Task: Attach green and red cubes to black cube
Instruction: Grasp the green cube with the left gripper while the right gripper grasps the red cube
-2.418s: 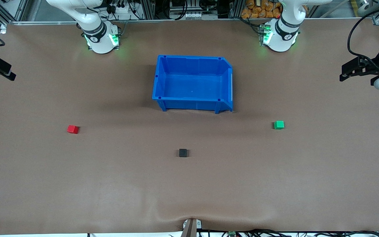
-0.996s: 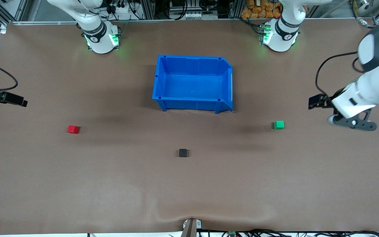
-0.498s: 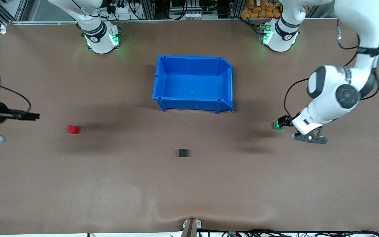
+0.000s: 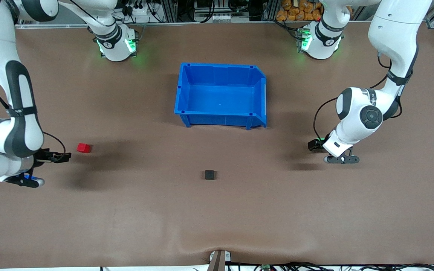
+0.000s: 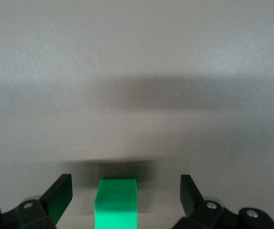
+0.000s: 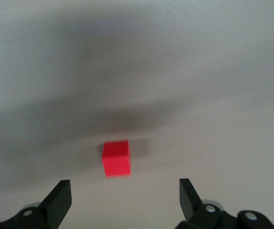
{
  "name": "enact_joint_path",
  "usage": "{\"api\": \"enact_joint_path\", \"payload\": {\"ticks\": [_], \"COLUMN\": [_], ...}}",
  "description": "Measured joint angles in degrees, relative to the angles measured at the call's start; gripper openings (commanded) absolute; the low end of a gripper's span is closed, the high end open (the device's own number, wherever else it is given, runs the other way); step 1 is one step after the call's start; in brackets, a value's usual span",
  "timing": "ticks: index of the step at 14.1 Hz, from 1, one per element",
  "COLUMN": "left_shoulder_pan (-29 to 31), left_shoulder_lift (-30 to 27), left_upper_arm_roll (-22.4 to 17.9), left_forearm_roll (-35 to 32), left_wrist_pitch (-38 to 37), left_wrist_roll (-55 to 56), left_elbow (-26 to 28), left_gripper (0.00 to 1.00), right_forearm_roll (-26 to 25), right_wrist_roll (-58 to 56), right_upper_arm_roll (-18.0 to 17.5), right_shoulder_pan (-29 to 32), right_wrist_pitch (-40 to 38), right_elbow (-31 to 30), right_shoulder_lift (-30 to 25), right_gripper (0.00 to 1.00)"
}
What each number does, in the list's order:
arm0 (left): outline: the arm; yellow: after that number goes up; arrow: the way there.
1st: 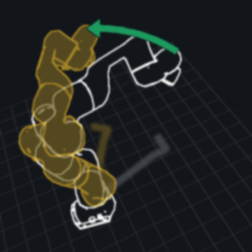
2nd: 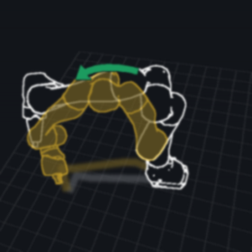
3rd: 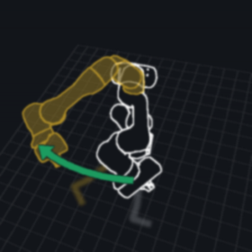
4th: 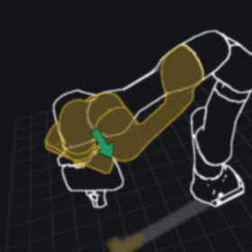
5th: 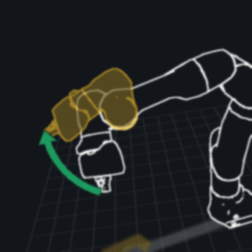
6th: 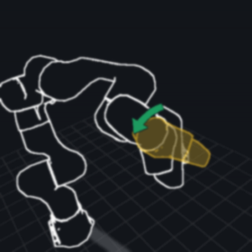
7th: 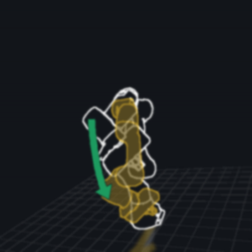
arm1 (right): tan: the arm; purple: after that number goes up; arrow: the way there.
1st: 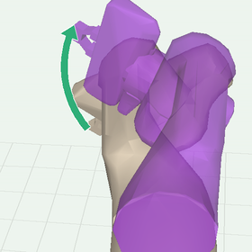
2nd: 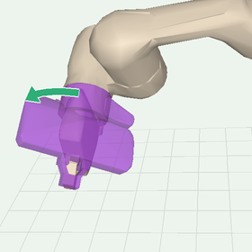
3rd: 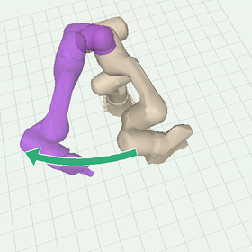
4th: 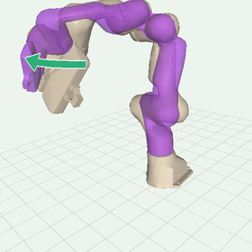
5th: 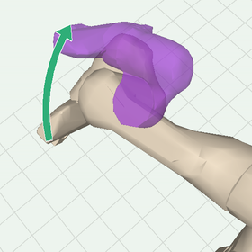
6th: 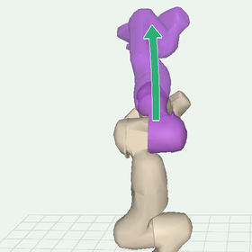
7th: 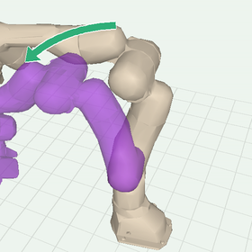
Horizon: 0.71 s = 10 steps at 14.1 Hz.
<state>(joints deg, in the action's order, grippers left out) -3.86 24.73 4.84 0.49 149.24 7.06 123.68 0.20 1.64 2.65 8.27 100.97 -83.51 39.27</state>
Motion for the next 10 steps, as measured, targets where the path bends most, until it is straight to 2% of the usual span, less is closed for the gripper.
{"api": "enact_joint_path", "payload": {"ticks": [2,4,5,7,8,10], "left_shoulder_pan": [0.0,0.0,0.0,0.0,0.0,0.1], "left_shoulder_lift": [0.7,1.2,1.3,1.4,1.4,1.1], "left_upper_arm_roll": [0.0,0.0,0.0,0.0,0.0,-0.1], "left_forearm_roll": [0.0,0.0,0.0,0.0,0.0,0.0], "left_wrist_pitch": [0.0,0.0,-0.1,-2.0,-3.6,-6.2], "left_wrist_roll": [0.0,0.0,0.0,0.0,0.0,0.1], "left_elbow": [0.3,0.6,0.8,0.9,0.8,0.4], "left_gripper": [1.00,1.00,0.75,0.11,0.00,0.00], "right_forearm_roll": [0.1,0.3,0.4,0.5,0.6,0.7], "right_wrist_roll": [0.0,0.2,0.4,0.5,0.5,0.8], "right_upper_arm_roll": [0.0,-0.1,-0.1,-0.4,-0.5,-0.8], "right_shoulder_pan": [0.0,0.0,0.0,-0.1,-0.1,-0.3], "right_wrist_pitch": [2.4,3.1,3.2,3.3,3.3,3.3], "right_elbow": [-0.2,-0.5,-0.8,-1.4,-1.7,-2.0], "right_shoulder_lift": [2.2,4.4,5.3,6.2,6.2,6.2], "right_gripper": [0.78,0.72,0.72,0.68,0.68,0.67]}}
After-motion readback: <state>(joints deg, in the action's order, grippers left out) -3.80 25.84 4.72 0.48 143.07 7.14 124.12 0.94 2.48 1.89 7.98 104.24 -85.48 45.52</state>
